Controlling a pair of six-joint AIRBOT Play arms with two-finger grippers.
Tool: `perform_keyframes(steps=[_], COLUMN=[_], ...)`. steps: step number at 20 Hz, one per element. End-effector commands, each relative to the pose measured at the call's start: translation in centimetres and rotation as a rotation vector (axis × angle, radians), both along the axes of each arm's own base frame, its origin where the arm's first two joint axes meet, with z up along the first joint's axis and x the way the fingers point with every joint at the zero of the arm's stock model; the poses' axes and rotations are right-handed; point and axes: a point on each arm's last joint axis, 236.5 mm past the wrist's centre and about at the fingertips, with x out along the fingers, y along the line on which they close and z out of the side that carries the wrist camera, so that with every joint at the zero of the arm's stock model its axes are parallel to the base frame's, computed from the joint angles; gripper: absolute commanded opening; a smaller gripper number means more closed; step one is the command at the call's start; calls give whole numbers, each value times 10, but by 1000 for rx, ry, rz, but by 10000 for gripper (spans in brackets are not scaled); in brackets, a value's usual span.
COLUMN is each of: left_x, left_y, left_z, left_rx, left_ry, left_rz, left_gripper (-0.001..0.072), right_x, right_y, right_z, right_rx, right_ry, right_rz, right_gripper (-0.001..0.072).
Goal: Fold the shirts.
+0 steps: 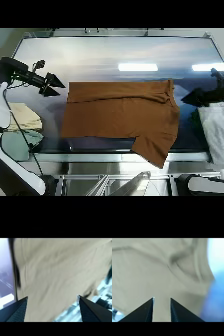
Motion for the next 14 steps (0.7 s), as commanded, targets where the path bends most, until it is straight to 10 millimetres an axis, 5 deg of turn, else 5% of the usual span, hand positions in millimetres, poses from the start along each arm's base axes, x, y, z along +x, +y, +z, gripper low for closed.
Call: perform_keyframes(steps=[1, 2, 8, 14], left_x=[-44, -61, -152, -193], left_y=[12, 10, -9, -29], left_z=[9, 2, -47, -69], left_rx=[-28, -38, -88, -124], left_ry=[86, 103, 242, 357], left_rz=[57, 78, 167, 171], left_gripper=[712, 712, 712, 711], right_x=[-83, -105, -192, -190], right_y=[-21, -18, 45, 99], right_z=[-13, -27, -104, -124], right_rx=[-58, -40, 80, 176], right_ry=[156, 208, 462, 513], right_rz=[-122, -202, -407, -296], right_gripper=[373, 552, 575, 568])
